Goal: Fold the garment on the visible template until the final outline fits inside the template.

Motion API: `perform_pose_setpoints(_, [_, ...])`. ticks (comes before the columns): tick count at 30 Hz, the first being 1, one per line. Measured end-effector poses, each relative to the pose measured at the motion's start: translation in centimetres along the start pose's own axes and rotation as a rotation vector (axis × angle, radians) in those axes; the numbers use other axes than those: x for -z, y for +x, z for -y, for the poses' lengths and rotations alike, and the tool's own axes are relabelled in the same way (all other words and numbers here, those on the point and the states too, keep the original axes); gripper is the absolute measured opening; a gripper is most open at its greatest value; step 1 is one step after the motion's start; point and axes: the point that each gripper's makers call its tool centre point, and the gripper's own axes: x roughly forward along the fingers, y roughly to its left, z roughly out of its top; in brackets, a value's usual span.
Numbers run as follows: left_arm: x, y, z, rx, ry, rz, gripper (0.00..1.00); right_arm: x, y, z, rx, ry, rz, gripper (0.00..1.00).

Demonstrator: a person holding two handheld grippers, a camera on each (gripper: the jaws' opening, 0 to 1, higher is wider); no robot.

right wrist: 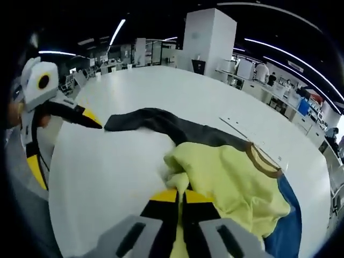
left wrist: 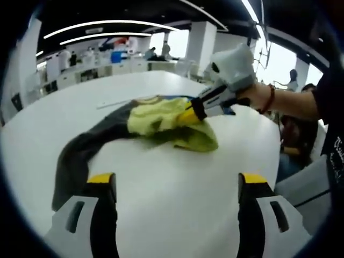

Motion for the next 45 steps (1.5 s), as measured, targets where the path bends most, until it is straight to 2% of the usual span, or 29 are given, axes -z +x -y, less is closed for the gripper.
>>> perform_pose_setpoints(6, [-0.2, 0.5, 0.2, 0.014, 0.009, -0.005, 0.89, -1.3, -1.4, 1.7, 0.021, 0.013, 0.047, 0.00])
perform_pose_setpoints(10, [-0.2, 0.9, 0.2, 0.020, 0.012, -0.010, 0.89, -1.8, -1.9, 3.3, 0.036, 0.078, 0.081, 0.00])
perform_pose_setpoints(16, [-0.3, 1.2, 0.1, 0.024, 0.010, -0.012, 0.87, -1.5, -2.8, 5.1, 0.071, 0.128, 0.092, 0.00])
perform_pose_setpoints(18, [-0.2, 1.3, 0.1, 0.023, 0.008, -0.016, 0.87, -1.0, -2.5, 6.1, 0.088, 0.137, 0.081, 0.00])
perform_pose_setpoints(22, [-0.4, 1.4, 0.1, 0.029, 0.005, -0.014, 0.85, 0.0, -2.4, 6.5, 0.098, 0.160, 0.068, 0.00])
perform_pose_setpoints(31, [-1.4, 2.4, -1.0, 0.023, -0.043, 0.016, 0.78, 1.0, -2.5, 6.2, 0.095, 0.200, 0.058, 0.00])
perform_pose_setpoints(36, [-2.2, 3.4, -1.5, 0.024, -0.010, 0.023, 0.73, 1.1, -2.8, 5.3, 0.070, 0.211, 0.066, 0.00])
perform_pose_setpoints(38, [-2.9, 4.0, -1.9, 0.031, -0.013, 0.038, 0.71, 1.4, -3.0, 4.6, 0.057, 0.218, 0.058, 0.00])
perform_pose_setpoints(41, [-3.7, 4.6, -2.4, 0.040, -0.025, 0.057, 0.66, 2.0, -3.0, 4.8, 0.050, 0.224, 0.050, 0.00])
perform_pose_setpoints(45, [-5.0, 5.4, -3.1, 0.036, -0.049, 0.103, 0.64, 2.5, -3.2, 4.3, 0.040, 0.242, 0.046, 0.00])
